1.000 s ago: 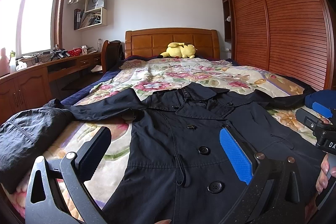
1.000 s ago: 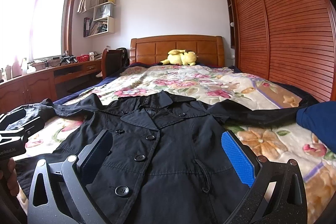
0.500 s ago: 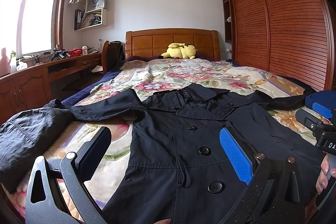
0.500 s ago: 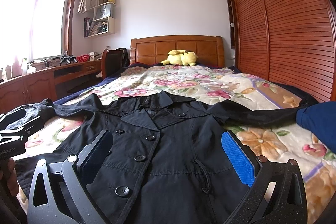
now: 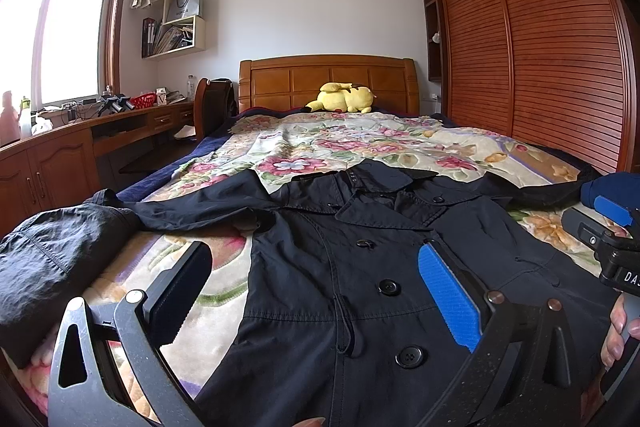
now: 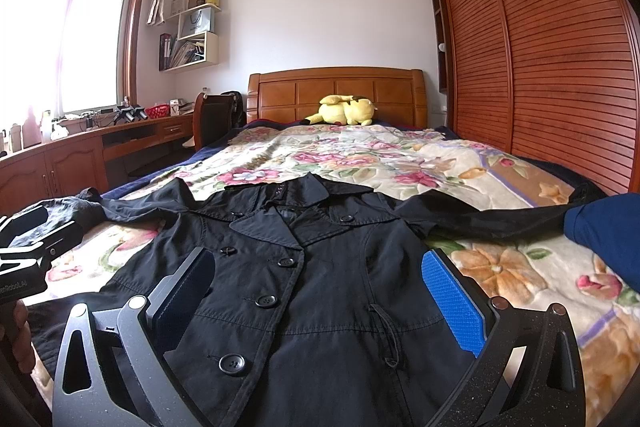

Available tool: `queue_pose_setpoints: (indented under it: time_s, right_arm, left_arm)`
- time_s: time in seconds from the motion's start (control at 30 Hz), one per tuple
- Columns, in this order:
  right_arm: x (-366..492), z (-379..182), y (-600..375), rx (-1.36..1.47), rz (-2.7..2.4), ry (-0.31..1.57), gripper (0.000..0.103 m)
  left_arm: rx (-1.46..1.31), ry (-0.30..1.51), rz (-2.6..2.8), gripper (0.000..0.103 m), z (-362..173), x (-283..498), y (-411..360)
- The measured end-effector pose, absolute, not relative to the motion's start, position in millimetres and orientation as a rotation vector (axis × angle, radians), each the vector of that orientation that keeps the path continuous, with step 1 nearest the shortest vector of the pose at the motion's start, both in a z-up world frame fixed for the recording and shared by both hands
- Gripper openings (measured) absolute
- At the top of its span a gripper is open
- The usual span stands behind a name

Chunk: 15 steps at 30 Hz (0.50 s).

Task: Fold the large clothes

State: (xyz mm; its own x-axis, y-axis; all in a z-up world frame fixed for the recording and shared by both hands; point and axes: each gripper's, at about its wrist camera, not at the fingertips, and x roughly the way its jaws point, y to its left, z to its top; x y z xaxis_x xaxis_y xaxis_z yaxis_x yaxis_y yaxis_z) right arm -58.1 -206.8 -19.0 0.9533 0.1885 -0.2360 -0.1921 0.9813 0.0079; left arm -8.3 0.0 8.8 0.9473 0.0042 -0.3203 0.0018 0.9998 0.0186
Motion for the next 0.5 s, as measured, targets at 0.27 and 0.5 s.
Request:
queue_pose_setpoints:
  time_s: [0.27, 0.5]
  right_arm:
    - [-58.2, -19.2, -206.8, -0.015, 0.193, 0.238, 0.103]
    - [-58.3, -18.9, -207.0, -0.015, 0.193, 0.238, 0.103]
  left_arm:
    - [0.017, 0.325, 0.000, 0.103, 8.2, -8.7, 0.3]
    - [0.017, 0.324, 0.000, 0.103, 8.8, -9.0, 0.8]
